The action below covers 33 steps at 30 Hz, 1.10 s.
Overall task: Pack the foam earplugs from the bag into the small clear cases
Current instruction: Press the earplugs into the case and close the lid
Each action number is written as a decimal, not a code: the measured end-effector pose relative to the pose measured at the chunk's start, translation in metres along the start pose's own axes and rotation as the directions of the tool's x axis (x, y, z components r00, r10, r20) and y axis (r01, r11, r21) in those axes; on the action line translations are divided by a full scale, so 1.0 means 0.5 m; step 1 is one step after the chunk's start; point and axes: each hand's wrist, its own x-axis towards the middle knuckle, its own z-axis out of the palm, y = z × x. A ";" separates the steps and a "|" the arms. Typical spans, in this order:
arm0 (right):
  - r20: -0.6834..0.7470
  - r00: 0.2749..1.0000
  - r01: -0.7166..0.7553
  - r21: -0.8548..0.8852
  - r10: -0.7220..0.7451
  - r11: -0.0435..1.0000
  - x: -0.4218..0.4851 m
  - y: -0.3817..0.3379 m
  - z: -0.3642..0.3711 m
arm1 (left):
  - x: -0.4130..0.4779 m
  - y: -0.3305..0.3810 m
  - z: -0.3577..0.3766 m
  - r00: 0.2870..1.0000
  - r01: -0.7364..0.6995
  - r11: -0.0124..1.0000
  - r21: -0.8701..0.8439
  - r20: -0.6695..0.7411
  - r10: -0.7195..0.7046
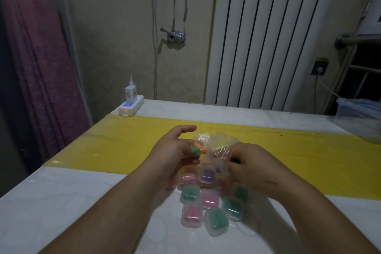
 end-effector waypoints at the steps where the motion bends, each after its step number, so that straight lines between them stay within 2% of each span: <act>1: 0.019 1.000 -0.016 -0.004 0.016 1.000 0.002 0.001 0.001 | 0.001 0.001 -0.003 1.000 -0.001 1.000 -0.005 -0.005 0.001; 5: 0.062 0.995 -0.081 0.138 0.073 0.987 0.006 0.013 0.011 | 0.002 -0.002 -0.003 1.000 0.004 0.999 0.045 0.014 -0.005; 9: 0.064 0.998 0.001 0.171 -0.012 0.985 0.003 0.019 0.003 | 0.001 -0.004 0.000 0.999 -0.003 0.999 0.049 0.038 0.002; 12: 0.086 0.996 0.008 0.221 -0.027 0.975 0.003 0.016 0.003 | 0.002 -0.008 -0.002 0.998 -0.023 0.998 0.050 0.053 0.021; 18: -0.040 0.999 -0.005 0.200 0.013 0.980 0.018 0.020 0.024 | -0.007 -0.004 -0.002 0.995 0.010 0.999 0.045 0.097 -0.014; 22: -0.048 0.999 0.025 0.260 -0.012 0.965 0.018 0.012 0.027 | -0.006 -0.007 -0.007 0.992 0.054 0.995 0.081 0.108 -0.063; 27: -0.139 0.990 0.045 0.328 0.001 0.944 0.022 -0.003 0.032 | -0.003 -0.013 -0.006 0.990 0.025 0.994 0.108 0.136 -0.040; 33: -0.084 0.996 -0.006 0.348 0.038 0.937 0.024 -0.004 0.033 | -0.005 -0.014 -0.003 0.991 -0.010 0.993 0.121 0.130 -0.006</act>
